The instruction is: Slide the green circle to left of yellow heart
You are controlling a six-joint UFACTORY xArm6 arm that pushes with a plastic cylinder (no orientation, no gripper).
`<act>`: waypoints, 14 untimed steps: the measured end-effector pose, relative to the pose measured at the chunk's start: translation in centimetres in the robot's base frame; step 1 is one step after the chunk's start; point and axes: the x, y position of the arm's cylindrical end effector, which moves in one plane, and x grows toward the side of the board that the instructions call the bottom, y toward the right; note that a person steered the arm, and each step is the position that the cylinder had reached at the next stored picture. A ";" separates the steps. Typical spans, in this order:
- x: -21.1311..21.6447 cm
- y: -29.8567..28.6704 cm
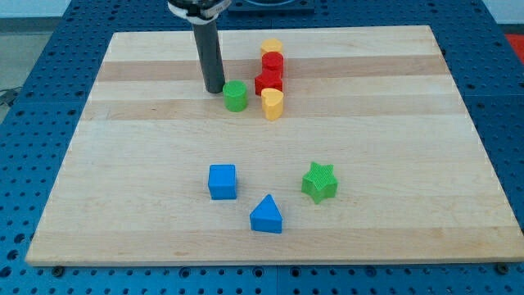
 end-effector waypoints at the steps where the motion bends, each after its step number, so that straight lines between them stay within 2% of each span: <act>1: -0.6 0.1; 5: 1.9 4.0; 7: 1.4 5.2; 14: 1.5 3.7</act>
